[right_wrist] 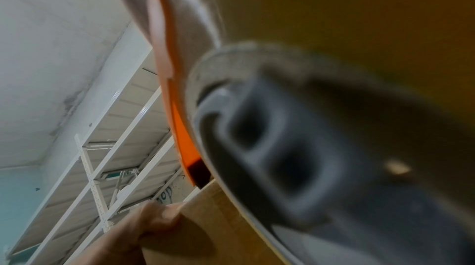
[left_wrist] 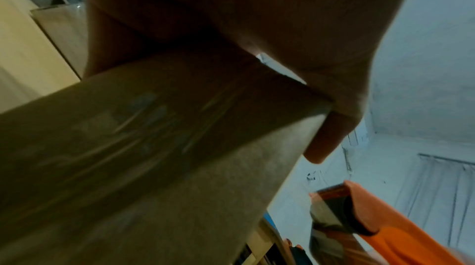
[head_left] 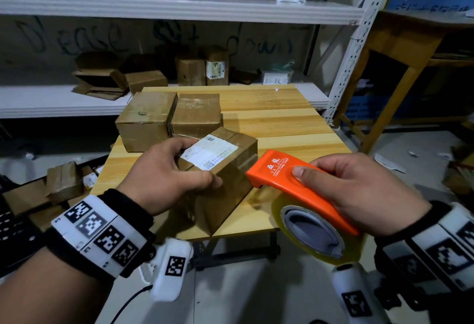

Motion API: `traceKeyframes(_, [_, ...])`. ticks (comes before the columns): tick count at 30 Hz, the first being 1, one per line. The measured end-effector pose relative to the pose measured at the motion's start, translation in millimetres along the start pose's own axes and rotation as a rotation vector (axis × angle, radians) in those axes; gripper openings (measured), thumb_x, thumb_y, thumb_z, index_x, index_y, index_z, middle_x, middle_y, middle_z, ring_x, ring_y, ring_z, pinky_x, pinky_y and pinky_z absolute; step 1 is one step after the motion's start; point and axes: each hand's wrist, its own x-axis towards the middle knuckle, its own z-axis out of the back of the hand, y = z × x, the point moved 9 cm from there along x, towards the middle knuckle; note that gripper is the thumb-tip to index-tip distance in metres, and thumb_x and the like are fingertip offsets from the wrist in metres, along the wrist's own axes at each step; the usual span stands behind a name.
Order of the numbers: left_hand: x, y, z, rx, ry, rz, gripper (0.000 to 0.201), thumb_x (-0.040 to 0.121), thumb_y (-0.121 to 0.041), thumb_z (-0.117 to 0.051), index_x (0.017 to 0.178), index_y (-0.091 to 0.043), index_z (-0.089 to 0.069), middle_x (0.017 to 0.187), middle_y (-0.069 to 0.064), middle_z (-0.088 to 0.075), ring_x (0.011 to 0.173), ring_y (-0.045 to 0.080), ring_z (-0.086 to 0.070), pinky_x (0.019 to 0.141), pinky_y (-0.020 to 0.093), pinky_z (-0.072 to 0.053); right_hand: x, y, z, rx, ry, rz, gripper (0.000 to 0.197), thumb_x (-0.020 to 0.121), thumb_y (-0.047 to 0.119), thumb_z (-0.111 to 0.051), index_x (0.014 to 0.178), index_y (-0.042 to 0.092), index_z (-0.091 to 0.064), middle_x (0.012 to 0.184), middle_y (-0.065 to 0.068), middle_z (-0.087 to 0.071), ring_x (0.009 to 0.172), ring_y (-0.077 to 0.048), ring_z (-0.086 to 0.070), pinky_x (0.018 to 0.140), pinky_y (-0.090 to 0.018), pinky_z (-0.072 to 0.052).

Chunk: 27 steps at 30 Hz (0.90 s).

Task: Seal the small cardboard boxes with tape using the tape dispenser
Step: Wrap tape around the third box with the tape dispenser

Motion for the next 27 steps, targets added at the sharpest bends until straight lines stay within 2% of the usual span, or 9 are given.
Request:
traceKeyframes(2, [-1,0,0,-0.092,0.002,0.016,0.083,0.043,-0.044,-0.09,0.121,-0.03,-0.067,0.096,-0.013,-0.078,0.083,-0.005,-0.071,0.058,0.009,-0.052,1,1,-1,0.005,-0.007,0.009,0.04,0.088,0.06,-0.064,0.084,0.024,-0.081,0.072,0.001,-0.079,0.063,-0.017,-0.075,0.074,-0.044,-0.062])
traceKeyframes(4, [-2,0,-2,-0.172,0.009,0.038,0.072,0.048,-0.039,-0.089,0.116,-0.028,-0.069,0.094,-0.017,-0.078,0.08,0.0,-0.073,0.057,0.013,-0.054,2,1,-2,0.011,-0.018,0.021,0.04,0.089,0.06,-0.064,0.082,0.024,-0.08,0.071,0.001,-0.078,0.061,-0.016,-0.074,0.069,-0.04,-0.059])
traceKeyframes(6, [-3,1,-3,-0.226,0.015,0.059,0.07,0.048,-0.034,-0.09,0.114,-0.026,-0.07,0.092,-0.016,-0.078,0.08,0.006,-0.076,0.065,0.023,-0.059,4,1,-2,0.019,-0.028,0.03,0.041,0.088,0.06,-0.064,0.081,0.024,-0.08,0.07,0.0,-0.077,0.059,-0.015,-0.073,0.066,-0.037,-0.055])
traceKeyframes(9, [-2,5,-2,-0.254,0.001,0.075,0.082,0.035,-0.037,-0.098,0.111,-0.026,-0.072,0.095,-0.01,-0.08,0.083,0.013,-0.078,0.08,0.038,-0.062,5,0,-3,0.033,-0.029,0.026,0.041,0.088,0.061,-0.064,0.081,0.024,-0.079,0.07,0.0,-0.077,0.059,-0.015,-0.073,0.064,-0.035,-0.053])
traceKeyframes(11, [-2,5,-2,-0.263,-0.003,0.073,0.081,0.034,-0.042,-0.094,0.11,-0.027,-0.073,0.096,-0.01,-0.08,0.083,0.013,-0.078,0.08,0.038,-0.062,5,-2,-5,0.035,-0.022,0.02,0.04,0.089,0.06,-0.063,0.082,0.023,-0.079,0.07,0.0,-0.078,0.059,-0.015,-0.073,0.063,-0.033,-0.053])
traceKeyframes(14, [-3,5,-5,-0.254,0.001,0.068,0.081,0.035,-0.036,-0.1,0.11,-0.027,-0.072,0.095,-0.011,-0.08,0.083,0.012,-0.078,0.078,0.036,-0.062,5,-3,-4,0.024,-0.022,0.016,0.04,0.089,0.059,-0.064,0.083,0.023,-0.079,0.07,0.0,-0.078,0.058,-0.015,-0.073,0.062,-0.032,-0.053])
traceKeyframes(19, [3,25,7,-0.357,-0.026,0.188,0.067,0.045,-0.052,-0.086,0.103,-0.019,-0.079,0.095,0.01,-0.079,0.096,0.037,-0.075,0.088,0.055,-0.06,1,-13,8,-0.035,-0.041,-0.008,0.043,0.091,0.059,-0.064,0.081,0.02,-0.079,0.067,0.0,-0.076,0.055,-0.013,-0.07,0.06,-0.032,-0.052])
traceKeyframes(23, [6,33,9,-0.432,-0.022,0.219,0.088,0.026,-0.059,-0.095,0.102,-0.017,-0.08,0.102,0.016,-0.078,0.097,0.04,-0.073,0.08,0.051,-0.06,2,-19,5,-0.037,-0.017,-0.019,0.043,0.09,0.06,-0.064,0.08,0.02,-0.079,0.068,-0.002,-0.076,0.057,-0.016,-0.071,0.065,-0.038,-0.057])
traceKeyframes(27, [6,37,9,-0.476,-0.023,0.272,0.077,0.038,-0.047,-0.092,0.105,-0.014,-0.079,0.107,0.02,-0.077,0.102,0.042,-0.072,0.084,0.052,-0.06,7,-20,5,0.002,-0.024,-0.018,0.041,0.089,0.059,-0.065,0.078,0.022,-0.079,0.067,-0.002,-0.075,0.055,-0.014,-0.07,0.064,-0.036,-0.054])
